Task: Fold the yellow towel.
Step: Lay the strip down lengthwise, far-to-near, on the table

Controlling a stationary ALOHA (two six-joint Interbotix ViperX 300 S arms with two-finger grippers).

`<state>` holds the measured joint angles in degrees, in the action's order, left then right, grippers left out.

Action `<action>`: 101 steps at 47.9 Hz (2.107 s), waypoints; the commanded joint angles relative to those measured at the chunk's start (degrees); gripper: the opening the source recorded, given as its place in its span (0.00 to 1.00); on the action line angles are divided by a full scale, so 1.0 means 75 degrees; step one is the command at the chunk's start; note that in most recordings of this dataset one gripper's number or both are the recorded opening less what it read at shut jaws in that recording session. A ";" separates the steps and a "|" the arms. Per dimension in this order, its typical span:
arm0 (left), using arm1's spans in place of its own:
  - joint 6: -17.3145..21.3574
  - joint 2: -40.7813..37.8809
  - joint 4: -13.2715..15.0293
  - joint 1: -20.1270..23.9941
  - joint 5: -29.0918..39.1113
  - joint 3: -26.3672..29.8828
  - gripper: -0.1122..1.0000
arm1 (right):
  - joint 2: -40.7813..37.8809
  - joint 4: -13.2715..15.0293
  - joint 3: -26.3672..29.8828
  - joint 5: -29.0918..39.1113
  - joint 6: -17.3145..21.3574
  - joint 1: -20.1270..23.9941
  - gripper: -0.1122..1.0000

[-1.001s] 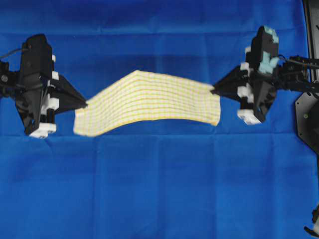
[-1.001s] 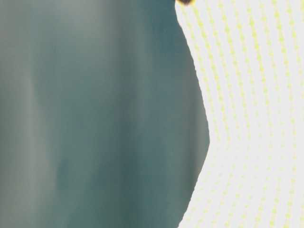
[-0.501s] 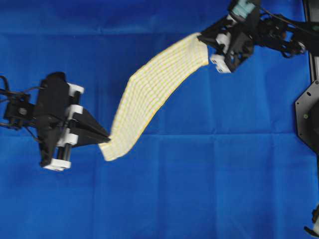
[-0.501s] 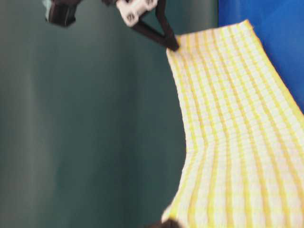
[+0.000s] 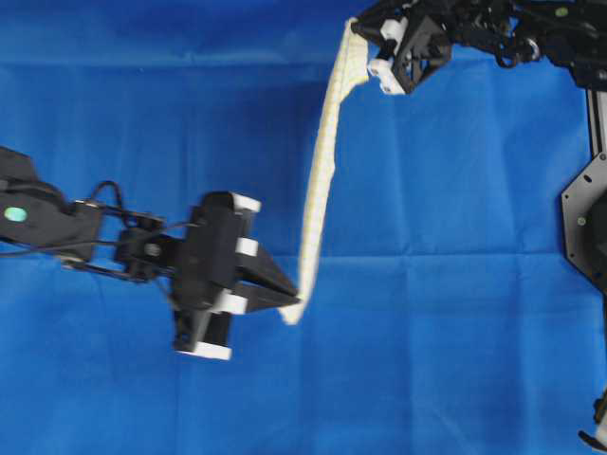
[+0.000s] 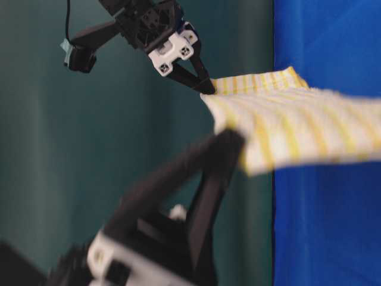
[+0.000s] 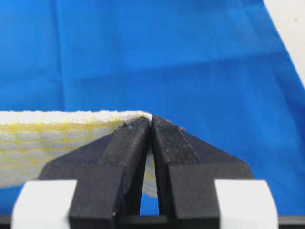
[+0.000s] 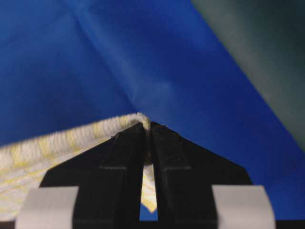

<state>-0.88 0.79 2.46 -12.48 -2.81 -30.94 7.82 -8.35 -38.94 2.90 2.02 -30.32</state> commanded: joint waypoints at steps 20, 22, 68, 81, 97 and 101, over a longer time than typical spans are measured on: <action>0.0738 -0.1219 -0.0012 -0.0117 -0.0035 0.1910 0.12 | -0.0141 0.0305 0.0422 -0.0082 -0.0047 -0.0457 0.13; 0.0738 -0.1266 -0.0012 -0.0117 -0.0035 0.1934 0.12 | -0.0129 0.0293 0.0410 -0.0082 -0.0047 -0.0469 0.13; 0.0984 -0.2156 0.0070 0.0129 -0.1301 0.2016 0.12 | 0.0023 0.0293 -0.0129 -0.0082 0.0000 -0.0691 0.13; 0.0316 -0.1840 0.0094 0.0023 -0.1348 0.1242 0.12 | -0.1254 0.0293 0.0832 -0.0094 0.0000 -0.0270 0.13; -0.0199 -0.1137 0.0094 -0.0117 -0.1418 -0.0105 0.12 | -0.2133 0.0293 0.1781 -0.0094 0.0047 0.0164 0.13; -0.0328 -0.0938 0.0094 -0.0199 -0.1418 -0.0469 0.12 | -0.2297 0.0281 0.1945 -0.0094 0.0047 0.0246 0.13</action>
<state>-2.81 -9.49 3.16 -12.39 -12.92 -33.05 -9.58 -6.24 -26.54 2.99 2.20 -28.56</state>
